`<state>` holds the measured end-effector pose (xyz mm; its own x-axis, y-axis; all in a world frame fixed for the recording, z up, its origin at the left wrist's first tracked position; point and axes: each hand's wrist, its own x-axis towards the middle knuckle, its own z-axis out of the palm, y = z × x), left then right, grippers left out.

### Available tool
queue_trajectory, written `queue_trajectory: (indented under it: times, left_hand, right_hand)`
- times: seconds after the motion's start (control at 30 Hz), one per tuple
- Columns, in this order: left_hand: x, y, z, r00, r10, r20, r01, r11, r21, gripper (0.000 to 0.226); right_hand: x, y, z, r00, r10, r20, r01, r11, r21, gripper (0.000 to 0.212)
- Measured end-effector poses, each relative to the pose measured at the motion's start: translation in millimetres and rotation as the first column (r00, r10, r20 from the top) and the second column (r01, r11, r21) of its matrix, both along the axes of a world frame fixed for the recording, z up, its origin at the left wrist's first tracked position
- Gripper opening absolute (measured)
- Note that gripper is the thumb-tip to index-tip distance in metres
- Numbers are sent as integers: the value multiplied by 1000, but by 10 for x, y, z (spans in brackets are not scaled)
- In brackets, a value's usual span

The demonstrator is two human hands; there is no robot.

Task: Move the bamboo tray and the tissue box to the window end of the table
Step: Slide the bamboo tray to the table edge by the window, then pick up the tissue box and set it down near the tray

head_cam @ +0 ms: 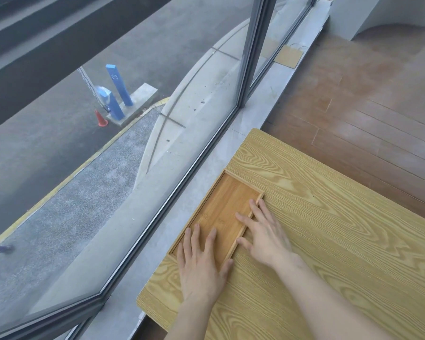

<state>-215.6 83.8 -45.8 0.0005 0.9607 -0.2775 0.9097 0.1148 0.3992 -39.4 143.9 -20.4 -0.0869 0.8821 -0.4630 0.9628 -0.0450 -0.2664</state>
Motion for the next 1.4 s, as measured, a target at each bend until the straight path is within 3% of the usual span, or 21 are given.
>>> queue_trajectory:
  times: [0.27,0.4,0.63,1.0,1.4]
  left_hand:
    - [22,29,36,1000,-9,-14,9,1000,-27,81]
    - [59,119,132,999,-33,-32,34,999,37,76]
    - [401,438,447,963,-265,-47,267,963,45,83]
    - [1767,400,980,824,-566,-36,564,813,144,88]
    - [3546,-816,1016,697,-716,-22,714,691,114,85]
  right_hand:
    - [37,-18,36,1000,-6,-3,6,1000,-9,78]
    - [156,-103,116,999,-41,15,41,999,21,86]
    - [620,-369,429,972,-220,84,215,975,58,93]
    - [1859,-1387,944,817,-568,93,555,821,137,96]
    - [3321,-2978,927,666,-746,1,731,652,201,89]
